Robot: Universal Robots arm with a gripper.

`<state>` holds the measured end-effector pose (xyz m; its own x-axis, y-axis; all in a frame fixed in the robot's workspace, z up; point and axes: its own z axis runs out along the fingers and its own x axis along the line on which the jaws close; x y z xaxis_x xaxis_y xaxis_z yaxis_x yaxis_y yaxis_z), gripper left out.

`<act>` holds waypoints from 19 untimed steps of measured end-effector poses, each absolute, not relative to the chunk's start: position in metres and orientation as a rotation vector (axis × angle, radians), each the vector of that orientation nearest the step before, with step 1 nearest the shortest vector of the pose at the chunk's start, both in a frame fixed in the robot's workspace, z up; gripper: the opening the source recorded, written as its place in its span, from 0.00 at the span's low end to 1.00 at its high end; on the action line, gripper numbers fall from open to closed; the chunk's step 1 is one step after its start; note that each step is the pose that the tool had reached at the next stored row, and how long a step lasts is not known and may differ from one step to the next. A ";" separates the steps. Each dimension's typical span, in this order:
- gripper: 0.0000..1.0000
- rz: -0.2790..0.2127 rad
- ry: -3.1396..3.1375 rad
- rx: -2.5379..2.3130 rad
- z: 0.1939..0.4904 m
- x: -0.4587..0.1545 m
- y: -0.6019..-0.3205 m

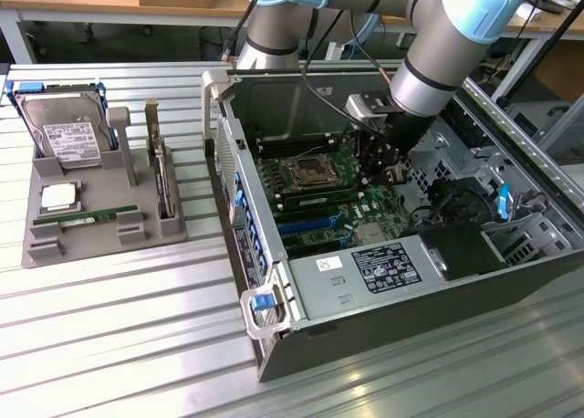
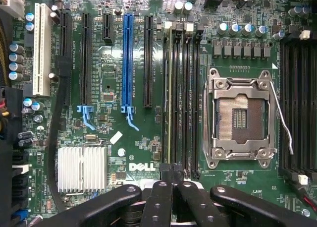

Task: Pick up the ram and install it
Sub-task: 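Press down the ram until it locks into place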

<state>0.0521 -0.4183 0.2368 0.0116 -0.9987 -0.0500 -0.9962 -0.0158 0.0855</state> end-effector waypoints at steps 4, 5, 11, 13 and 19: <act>0.10 -0.151 -2.186 2.216 0.235 0.052 -0.422; 0.10 -0.152 -2.187 2.217 0.234 0.052 -0.423; 0.10 -0.152 -2.186 2.217 0.231 0.053 -0.423; 0.10 -0.153 -2.186 2.216 0.230 0.055 -0.423; 0.10 -0.156 -2.191 2.222 0.245 0.051 -0.423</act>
